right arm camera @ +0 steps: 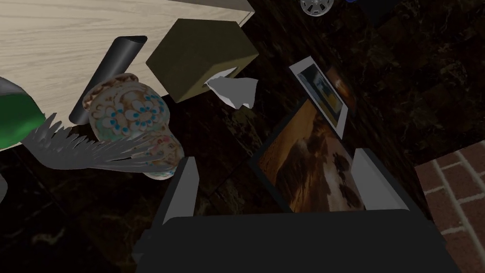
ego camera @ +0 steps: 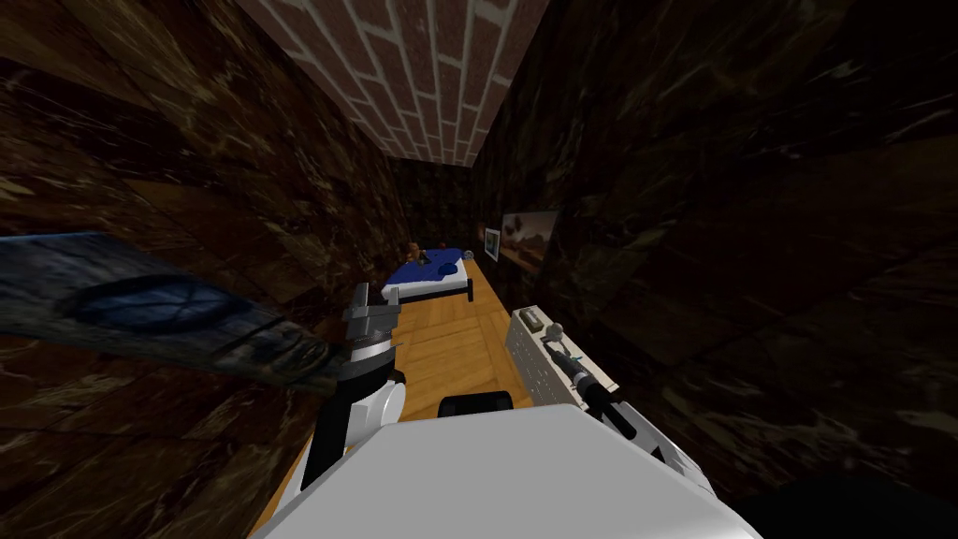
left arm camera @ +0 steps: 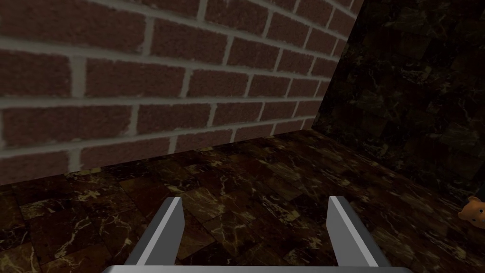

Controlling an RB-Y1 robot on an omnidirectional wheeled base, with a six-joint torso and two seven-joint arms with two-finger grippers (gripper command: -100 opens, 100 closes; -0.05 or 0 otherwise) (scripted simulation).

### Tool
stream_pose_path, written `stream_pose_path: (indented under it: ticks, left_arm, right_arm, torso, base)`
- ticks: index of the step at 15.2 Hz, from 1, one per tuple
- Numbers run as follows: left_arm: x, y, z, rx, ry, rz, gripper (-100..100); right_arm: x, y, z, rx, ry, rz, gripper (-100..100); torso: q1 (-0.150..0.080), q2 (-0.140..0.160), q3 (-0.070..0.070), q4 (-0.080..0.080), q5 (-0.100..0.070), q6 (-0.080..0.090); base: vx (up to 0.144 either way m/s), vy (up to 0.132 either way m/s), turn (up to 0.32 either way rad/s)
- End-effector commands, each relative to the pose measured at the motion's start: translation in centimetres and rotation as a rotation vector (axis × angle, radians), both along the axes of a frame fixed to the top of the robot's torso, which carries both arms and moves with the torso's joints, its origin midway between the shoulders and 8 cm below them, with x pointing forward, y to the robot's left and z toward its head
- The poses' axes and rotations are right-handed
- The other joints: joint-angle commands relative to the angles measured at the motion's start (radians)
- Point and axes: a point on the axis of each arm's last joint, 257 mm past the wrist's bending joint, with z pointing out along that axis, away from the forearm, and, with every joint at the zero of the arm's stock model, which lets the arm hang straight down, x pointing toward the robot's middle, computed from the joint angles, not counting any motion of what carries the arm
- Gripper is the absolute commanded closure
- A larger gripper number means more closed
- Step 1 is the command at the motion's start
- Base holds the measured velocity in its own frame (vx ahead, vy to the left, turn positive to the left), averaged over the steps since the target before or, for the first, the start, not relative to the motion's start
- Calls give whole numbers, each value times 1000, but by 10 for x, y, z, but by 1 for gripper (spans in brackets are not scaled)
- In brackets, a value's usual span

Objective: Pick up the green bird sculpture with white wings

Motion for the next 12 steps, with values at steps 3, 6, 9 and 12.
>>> stream_pose_path:
  ticks: [3,6,9,12]
  left_arm:
    - [0,0,0,0,0,0,0]
    - [0,0,0,0,0,0,0]
    - [0,0,0,0,0,0,0]
    - [0,0,0,0,0,0,0]
  right_arm:
    - [-17,-25,-25,-69,73,-5,-100]
    - [-33,-44,-40,-125,129,-6,-100]
    - [-59,-77,-60,-230,223,3,-100]
    - [-75,-95,-69,-281,273,4,-100]
  torso:
    - [-1,1,1,0,0,0]
    - [0,1,0,0,0,0]
    - [0,0,0,0,0,0]
    - [0,0,0,0,0,0]
  base:
    - [31,24,66]
    - [40,36,112]
    - [60,40,142]
    - [51,33,88]
